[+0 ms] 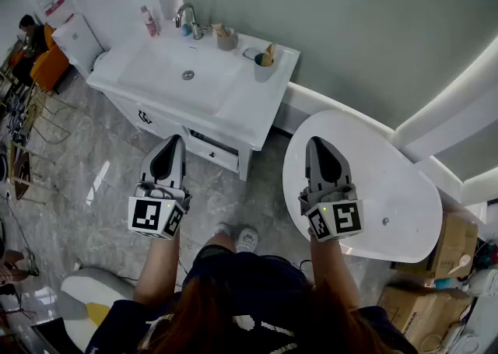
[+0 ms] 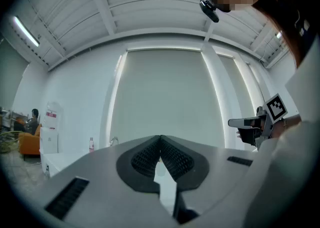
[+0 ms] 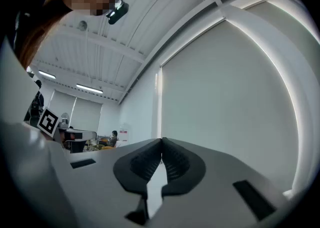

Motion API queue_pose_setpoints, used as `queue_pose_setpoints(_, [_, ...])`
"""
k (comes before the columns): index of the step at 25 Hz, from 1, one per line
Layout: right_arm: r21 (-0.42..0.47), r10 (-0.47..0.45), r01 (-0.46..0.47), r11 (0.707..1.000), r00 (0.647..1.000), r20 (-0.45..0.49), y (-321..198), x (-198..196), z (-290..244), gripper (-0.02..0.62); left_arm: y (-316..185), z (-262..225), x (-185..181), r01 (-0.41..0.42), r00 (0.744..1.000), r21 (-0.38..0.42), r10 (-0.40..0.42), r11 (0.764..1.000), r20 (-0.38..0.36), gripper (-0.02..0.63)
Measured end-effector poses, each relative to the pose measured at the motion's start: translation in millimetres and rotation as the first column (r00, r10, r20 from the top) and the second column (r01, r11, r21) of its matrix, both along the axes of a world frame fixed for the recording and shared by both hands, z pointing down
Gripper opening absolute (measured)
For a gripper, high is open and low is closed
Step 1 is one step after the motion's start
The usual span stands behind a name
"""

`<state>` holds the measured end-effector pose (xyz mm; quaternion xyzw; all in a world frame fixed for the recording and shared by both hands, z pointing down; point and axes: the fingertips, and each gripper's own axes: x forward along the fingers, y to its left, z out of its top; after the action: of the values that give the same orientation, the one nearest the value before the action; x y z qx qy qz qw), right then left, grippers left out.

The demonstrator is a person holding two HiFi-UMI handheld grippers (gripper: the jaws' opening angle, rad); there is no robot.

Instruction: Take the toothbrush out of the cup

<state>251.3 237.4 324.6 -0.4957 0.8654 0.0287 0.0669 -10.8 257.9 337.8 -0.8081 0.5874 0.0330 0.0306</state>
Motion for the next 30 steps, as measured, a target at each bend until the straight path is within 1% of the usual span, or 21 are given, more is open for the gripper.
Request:
queue_pose_setpoints(7, [0.009,0.019,-0.020,1.000,0.998,0.053,-6,6,-6,0.014,-4,-1,-2,0.010,1.000,0.005,-0.010,1.000,0.002,0.018])
queue_pose_setpoints(13, [0.017,0.004,-0.005,1.000,0.998,0.066,-12,3,-11,0.014,-5,-1,-10,0.032,0.999,0.000,-0.032,1.000,0.009,0.018])
queue_pose_setpoints(18, [0.008,-0.016,0.015,1.000,0.997,0.072,-24,-9,-9,0.014,-14,1,-22,0.052,0.999,-0.006,-0.052,0.999,0.007,0.018])
queue_pose_setpoints(23, [-0.007,-0.021,0.022,1.000,0.997,0.072,-57,-24,-2,0.014,-48,9,-35,0.055,0.998,-0.015,-0.055,0.998,0.000,0.018])
queue_pose_setpoints(30, [-0.005,-0.017,0.017,1.000,0.998,0.065,-136,-61,-6,0.014,-132,6,-64,0.032,0.999,-0.008,-0.032,0.999,-0.014,0.018])
